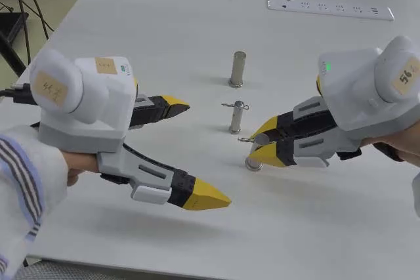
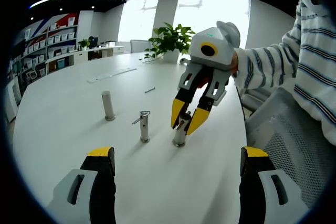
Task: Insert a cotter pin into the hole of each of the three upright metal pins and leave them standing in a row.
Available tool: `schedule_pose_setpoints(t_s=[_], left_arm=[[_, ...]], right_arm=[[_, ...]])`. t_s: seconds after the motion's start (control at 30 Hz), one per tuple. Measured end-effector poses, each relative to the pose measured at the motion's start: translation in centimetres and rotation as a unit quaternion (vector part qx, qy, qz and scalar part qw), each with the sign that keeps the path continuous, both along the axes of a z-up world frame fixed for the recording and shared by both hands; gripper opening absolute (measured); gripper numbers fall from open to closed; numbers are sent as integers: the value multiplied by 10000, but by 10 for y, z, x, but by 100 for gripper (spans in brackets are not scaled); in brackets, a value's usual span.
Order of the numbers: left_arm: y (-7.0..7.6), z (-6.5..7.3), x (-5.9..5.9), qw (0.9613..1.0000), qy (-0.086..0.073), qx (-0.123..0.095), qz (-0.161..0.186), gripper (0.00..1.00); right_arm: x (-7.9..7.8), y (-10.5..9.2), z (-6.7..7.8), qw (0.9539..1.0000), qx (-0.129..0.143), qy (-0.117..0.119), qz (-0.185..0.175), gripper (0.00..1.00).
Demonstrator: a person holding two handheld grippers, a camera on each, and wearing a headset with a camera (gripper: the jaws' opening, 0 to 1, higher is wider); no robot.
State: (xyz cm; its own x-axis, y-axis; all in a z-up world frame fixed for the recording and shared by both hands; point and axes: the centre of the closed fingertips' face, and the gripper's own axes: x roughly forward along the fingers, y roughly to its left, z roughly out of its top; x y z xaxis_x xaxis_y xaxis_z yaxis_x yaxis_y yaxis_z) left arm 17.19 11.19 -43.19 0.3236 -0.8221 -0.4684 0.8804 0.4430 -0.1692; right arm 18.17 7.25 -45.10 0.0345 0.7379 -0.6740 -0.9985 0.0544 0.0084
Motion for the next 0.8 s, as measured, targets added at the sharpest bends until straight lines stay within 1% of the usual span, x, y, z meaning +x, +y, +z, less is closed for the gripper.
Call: schedule_pose_setpoints(t_s=[0.1,0.23,0.57,0.63,0.67,0.7,0.73,0.8], left_arm=[[1,0,0,10000,28,-8,25,99],[2,0,0,10000,23,19,24,99],[0,0,0,10000,34,34,-6,99],[0,0,0,10000,31,40,-9,99],[0,-1,-1,10000,55,43,-19,99],[0,-3,-1,9999,127,55,-23,99],[0,-5,-2,9998,161,75,-34,99],[0,-6,-3,9998,119,107,-86,99]], right_arm=[[0,0,0,10000,1,-22,-38,8],[0,-1,0,10000,-17,-18,-63,8],[2,-4,2,9999,-1,-106,-115,8],[3,-4,4,9998,26,-114,-163,8],[4,-4,6,9997,41,-136,-194,8],[5,-4,9,9997,58,-141,-205,8],[5,-3,13,9997,91,-136,-207,8],[6,-3,16,9995,137,-153,-220,8]])
